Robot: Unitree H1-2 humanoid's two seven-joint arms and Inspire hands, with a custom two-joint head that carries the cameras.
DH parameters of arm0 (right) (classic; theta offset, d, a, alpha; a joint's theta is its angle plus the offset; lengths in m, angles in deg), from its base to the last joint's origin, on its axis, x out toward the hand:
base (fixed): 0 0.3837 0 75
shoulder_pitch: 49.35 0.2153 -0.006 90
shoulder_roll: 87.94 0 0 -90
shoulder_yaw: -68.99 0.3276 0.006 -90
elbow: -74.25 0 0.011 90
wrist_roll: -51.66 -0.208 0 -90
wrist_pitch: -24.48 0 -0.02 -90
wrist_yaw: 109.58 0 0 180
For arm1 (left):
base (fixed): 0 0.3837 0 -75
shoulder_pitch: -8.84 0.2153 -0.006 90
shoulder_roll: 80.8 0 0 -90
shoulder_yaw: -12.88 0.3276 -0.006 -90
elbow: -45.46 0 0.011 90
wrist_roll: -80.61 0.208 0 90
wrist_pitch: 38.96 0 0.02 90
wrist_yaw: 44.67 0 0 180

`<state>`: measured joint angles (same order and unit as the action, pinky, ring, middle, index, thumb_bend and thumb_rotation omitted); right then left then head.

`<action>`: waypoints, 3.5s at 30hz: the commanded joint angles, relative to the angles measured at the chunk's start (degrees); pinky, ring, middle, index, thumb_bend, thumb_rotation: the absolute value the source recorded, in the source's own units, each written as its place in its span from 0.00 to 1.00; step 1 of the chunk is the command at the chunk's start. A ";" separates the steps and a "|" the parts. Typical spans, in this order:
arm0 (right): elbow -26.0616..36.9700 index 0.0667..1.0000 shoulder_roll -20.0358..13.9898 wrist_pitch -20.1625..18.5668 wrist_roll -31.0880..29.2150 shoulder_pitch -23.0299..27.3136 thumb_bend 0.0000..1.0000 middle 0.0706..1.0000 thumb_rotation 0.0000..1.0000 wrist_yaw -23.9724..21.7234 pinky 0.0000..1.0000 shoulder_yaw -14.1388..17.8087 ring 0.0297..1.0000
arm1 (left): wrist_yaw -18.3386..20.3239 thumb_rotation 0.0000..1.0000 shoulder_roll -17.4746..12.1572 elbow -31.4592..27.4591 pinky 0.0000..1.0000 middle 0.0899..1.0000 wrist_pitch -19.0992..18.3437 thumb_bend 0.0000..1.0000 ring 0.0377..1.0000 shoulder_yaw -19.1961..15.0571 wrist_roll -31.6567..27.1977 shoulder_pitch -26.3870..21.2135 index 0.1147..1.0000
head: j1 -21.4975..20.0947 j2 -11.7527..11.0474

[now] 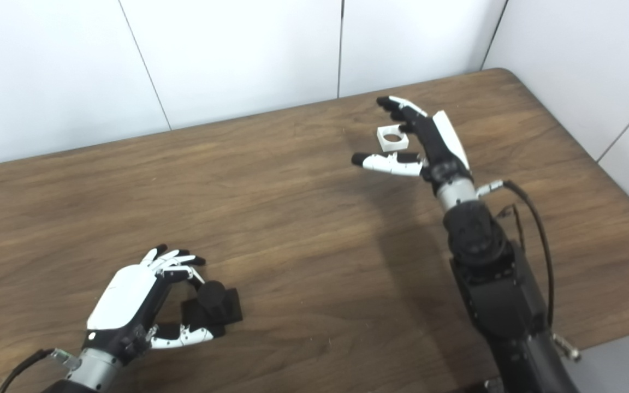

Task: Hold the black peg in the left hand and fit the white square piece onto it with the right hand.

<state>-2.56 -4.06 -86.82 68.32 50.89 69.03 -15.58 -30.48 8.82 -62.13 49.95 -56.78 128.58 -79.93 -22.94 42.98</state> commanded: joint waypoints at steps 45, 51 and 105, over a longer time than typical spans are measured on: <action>-30.22 0.71 -21.84 -2.49 24.89 31.82 1.00 0.97 0.20 -24.66 1.00 -25.44 1.00 | -0.43 0.05 -0.31 -0.41 0.99 0.77 -0.30 0.52 0.88 -0.83 0.28 1.92 0.42 | 0.57 0.25; -32.32 0.72 -20.96 -1.95 26.71 32.43 0.98 0.98 0.23 -24.84 1.00 -26.45 1.00 | -0.44 0.05 -0.43 -0.19 0.99 0.77 -0.27 0.52 0.88 -0.82 0.38 1.97 0.42 | 0.74 0.18; -34.47 0.63 -18.80 -0.74 27.65 29.28 0.93 0.93 0.18 -22.13 1.00 -26.22 1.00 | 0.09 0.05 -0.79 -1.18 0.99 0.76 -0.15 0.52 0.87 -0.83 0.53 2.38 0.42 | 0.08 1.18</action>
<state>-37.83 -21.36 -87.97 94.86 78.92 45.90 -42.08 -30.85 9.00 -63.00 49.82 -57.57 128.26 -78.24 -22.85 44.12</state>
